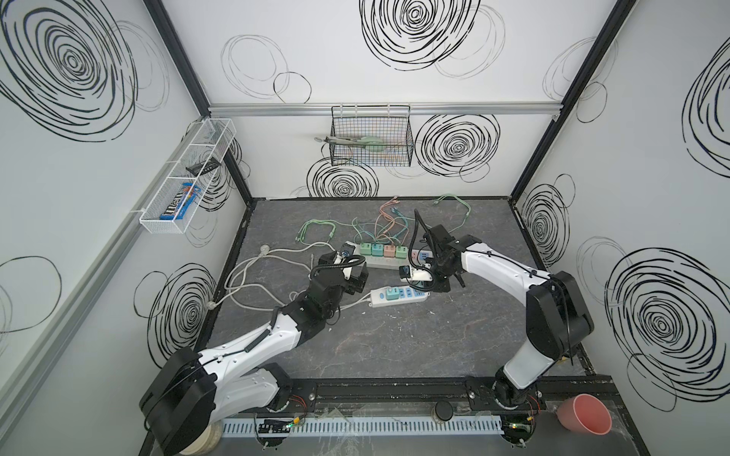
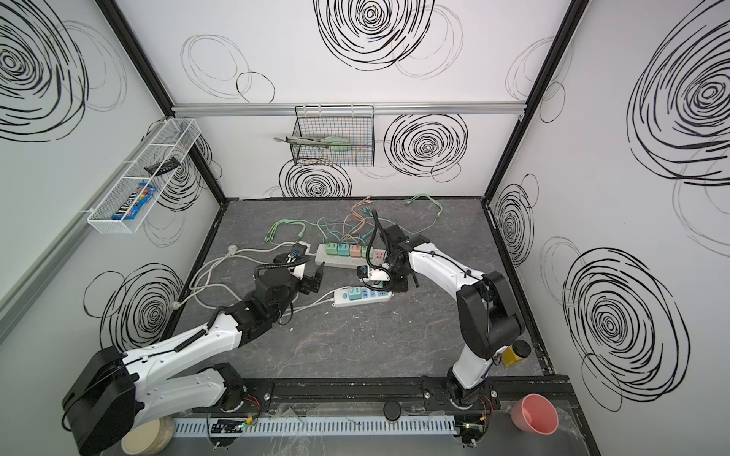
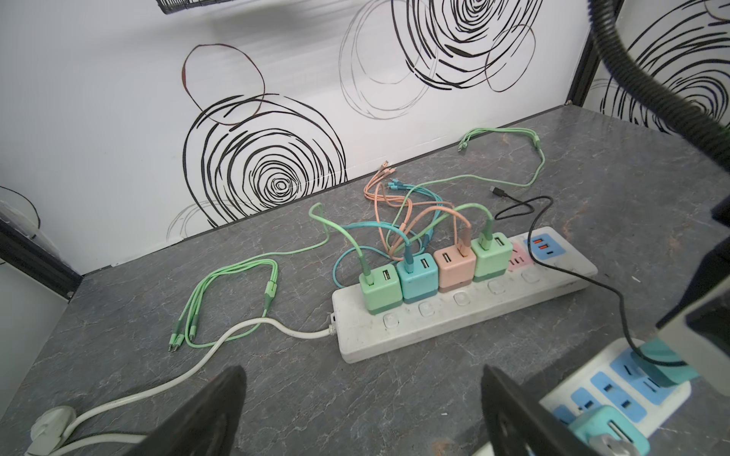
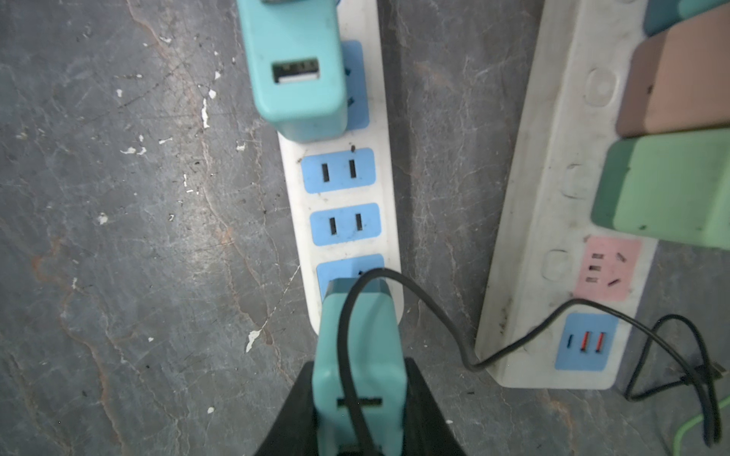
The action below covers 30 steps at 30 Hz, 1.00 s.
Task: Insert the plug
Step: 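Press the teal charger into a blue-strip socket with right gripper while left withdraws, then open the right gripper and lift away from the plugged charger while left retracts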
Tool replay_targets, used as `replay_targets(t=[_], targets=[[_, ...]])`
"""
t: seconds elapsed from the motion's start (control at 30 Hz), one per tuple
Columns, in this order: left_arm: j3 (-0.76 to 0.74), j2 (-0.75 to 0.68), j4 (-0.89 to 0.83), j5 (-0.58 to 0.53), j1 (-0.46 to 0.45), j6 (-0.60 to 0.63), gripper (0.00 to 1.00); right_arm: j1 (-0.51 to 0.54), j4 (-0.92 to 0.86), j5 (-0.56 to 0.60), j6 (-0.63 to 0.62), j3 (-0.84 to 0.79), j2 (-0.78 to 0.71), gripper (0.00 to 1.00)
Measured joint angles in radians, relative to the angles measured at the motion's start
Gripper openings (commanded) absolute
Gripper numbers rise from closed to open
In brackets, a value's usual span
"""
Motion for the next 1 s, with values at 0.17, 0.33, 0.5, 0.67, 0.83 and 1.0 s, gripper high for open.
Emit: replay_targets(t=[0.17,0.33,0.5,0.67,0.83,1.0], targets=[[0.000,0.005,0.000,0.000,0.000,0.000,0.96,0.004,-0.002,0.006,0.000,0.000,-0.002,0.00],[0.000,0.007,0.000,0.000,0.000,0.000,0.96,0.016,-0.005,0.008,0.000,-0.004,-0.006,0.00],[0.000,0.008,0.000,0.000,0.000,0.000,0.96,0.020,-0.008,0.011,0.000,-0.016,-0.008,0.00],[0.000,0.008,0.000,0.000,0.000,0.000,0.96,0.023,-0.002,0.012,-0.001,-0.031,-0.012,0.00],[0.000,0.009,0.000,0.000,0.000,0.000,0.96,0.034,-0.005,0.026,-0.005,-0.023,-0.002,0.00],[0.000,0.010,0.000,0.000,0.003,0.005,0.96,0.043,-0.048,0.033,-0.015,0.068,0.103,0.00]])
